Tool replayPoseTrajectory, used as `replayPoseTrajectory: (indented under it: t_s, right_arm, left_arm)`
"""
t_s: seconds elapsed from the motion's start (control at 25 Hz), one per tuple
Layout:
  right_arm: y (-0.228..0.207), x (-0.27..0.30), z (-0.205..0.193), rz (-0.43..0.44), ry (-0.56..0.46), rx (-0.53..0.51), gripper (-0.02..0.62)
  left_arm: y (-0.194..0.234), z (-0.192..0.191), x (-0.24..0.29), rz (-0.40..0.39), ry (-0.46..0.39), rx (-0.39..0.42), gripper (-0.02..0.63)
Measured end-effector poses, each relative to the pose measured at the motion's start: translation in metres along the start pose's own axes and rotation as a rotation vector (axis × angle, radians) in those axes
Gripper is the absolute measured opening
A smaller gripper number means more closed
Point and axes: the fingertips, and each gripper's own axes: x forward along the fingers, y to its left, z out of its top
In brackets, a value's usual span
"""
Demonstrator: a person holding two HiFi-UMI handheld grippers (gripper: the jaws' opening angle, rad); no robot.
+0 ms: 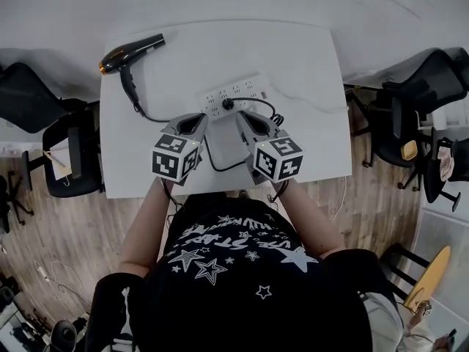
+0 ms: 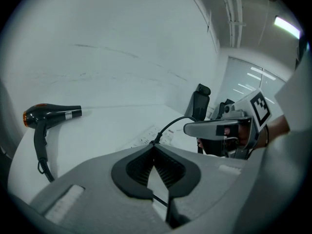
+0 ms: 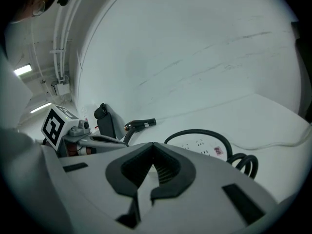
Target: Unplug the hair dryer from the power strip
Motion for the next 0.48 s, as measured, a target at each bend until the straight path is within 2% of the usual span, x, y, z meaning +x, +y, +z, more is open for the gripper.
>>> replayPoseTrajectory:
  t_s: [0.48]
  right_arm:
    - [-0.018, 0.027, -0.009, -0.07, 0.052, 0.012, 0.009]
  left_arm:
    - [0.02, -0.011, 0.043, -0.054, 0.084, 0.004, 0.008]
